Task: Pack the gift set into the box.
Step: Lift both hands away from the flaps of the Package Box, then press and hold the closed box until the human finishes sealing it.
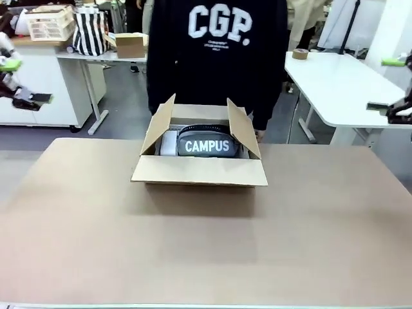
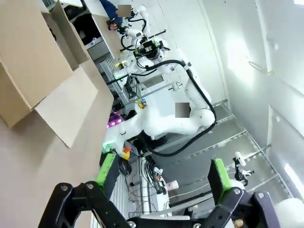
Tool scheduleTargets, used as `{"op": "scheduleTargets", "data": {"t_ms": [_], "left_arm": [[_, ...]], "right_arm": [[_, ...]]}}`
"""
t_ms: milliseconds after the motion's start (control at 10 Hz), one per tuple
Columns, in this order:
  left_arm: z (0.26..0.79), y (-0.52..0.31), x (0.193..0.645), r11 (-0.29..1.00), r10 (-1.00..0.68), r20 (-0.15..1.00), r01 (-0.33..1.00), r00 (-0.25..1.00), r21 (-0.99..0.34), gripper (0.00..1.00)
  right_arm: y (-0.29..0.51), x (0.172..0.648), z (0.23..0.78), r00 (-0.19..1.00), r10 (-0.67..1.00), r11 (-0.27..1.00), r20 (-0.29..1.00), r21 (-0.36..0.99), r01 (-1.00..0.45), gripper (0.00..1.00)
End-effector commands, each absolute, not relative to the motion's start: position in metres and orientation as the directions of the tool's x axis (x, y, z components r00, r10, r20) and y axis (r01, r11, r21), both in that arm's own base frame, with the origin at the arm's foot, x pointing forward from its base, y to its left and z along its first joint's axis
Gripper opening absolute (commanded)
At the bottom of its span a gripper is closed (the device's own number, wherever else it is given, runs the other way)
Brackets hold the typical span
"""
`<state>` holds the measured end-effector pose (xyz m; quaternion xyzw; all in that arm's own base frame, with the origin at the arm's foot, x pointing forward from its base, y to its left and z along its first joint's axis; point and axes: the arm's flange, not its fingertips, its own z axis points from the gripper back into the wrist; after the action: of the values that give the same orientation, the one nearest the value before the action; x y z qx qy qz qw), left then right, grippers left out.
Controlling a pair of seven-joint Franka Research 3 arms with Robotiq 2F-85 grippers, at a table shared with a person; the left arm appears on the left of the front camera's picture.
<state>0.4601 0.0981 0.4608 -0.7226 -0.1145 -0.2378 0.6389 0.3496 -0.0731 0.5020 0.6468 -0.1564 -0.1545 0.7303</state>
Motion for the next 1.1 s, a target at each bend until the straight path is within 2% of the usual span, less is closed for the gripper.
{"op": "scheduleTargets", "data": {"t_ms": [0, 1000], "left_arm": [[0.4933, 0.0845, 0.4519, -0.149, -0.253, 0.549, 0.528, 0.797, -0.836, 1.0], [0.4933, 0.0845, 0.4519, -0.149, -0.253, 0.549, 0.528, 0.797, -0.836, 1.0]], "right_arm": [[-0.0528, 0.3475, 0.5304, 0.929, -0.351, 0.166, 0.118, 0.984, -0.063, 1.0], [-0.0528, 0.3475, 0.5304, 0.929, -0.351, 0.166, 0.118, 0.984, -0.063, 1.0]]}}
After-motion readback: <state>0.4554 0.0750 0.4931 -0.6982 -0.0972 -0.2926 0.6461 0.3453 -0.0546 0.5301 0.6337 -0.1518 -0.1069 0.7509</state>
